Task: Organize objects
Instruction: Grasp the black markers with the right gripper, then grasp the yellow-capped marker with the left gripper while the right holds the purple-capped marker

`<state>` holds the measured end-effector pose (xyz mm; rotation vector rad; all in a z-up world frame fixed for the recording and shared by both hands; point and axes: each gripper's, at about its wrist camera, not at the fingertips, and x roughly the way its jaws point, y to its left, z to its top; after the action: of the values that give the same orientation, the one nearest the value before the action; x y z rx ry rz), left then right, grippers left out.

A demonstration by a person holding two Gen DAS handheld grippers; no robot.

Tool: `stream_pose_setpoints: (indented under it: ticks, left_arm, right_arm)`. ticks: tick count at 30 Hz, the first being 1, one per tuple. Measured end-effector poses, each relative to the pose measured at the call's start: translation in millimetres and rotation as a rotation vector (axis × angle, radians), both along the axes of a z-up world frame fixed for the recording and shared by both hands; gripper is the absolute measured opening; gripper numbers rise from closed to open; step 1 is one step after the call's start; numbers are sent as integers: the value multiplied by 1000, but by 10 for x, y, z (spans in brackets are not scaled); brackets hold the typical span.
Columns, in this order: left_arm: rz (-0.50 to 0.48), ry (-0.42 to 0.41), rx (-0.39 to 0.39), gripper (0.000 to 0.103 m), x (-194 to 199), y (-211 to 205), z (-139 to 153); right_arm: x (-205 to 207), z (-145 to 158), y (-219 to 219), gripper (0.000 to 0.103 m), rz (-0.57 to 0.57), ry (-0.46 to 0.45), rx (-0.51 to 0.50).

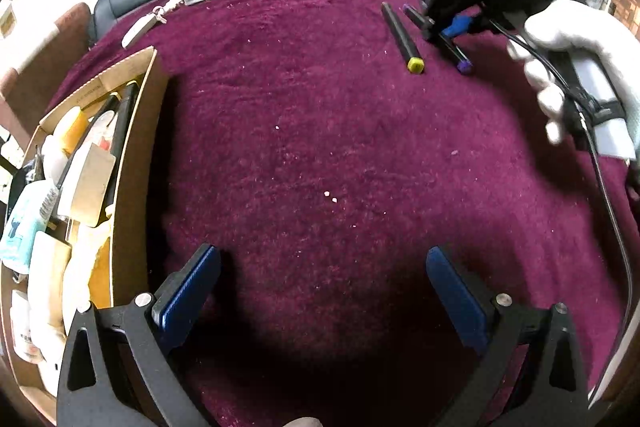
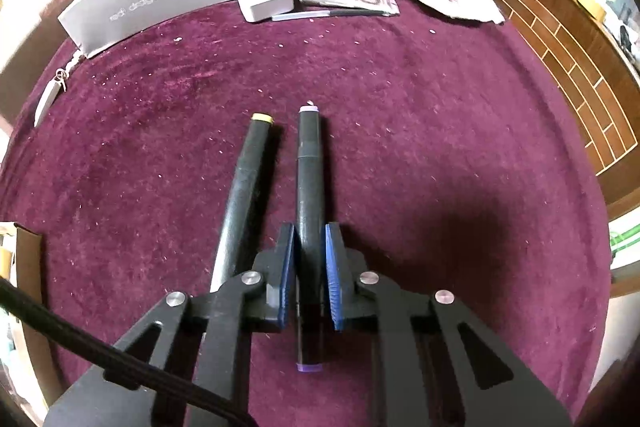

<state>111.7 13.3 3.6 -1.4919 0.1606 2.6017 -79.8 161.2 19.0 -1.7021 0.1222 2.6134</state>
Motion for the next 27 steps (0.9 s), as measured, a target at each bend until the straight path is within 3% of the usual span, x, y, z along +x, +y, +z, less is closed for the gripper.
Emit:
stream_pose_setpoints:
  ticks: [9,12,14,16,22,27]
  left_arm:
    - [9,-1,-8,102,51,-2,-3]
    - [-39,-42,-5,101,71,13,-4]
    - [-45,-73,50,101,34,-7,70]
    - [-28,-44,97,100,-39,-30,210]
    - [-18,90,118,100,-658,120,563]
    - [-12,47,174,94,-1384,333,415]
  right_arm:
    - [266,8,341,12,-9,-6,-19]
    - [350,8,476,12,-7,-8,-37]
    - [409,9,559,12,-2,-3,-53]
    - [451,6,611,12,2,1,-68]
    - [543,-13,753,12,6,15,-145]
    - [576,-20,815,12,4,29,-199]
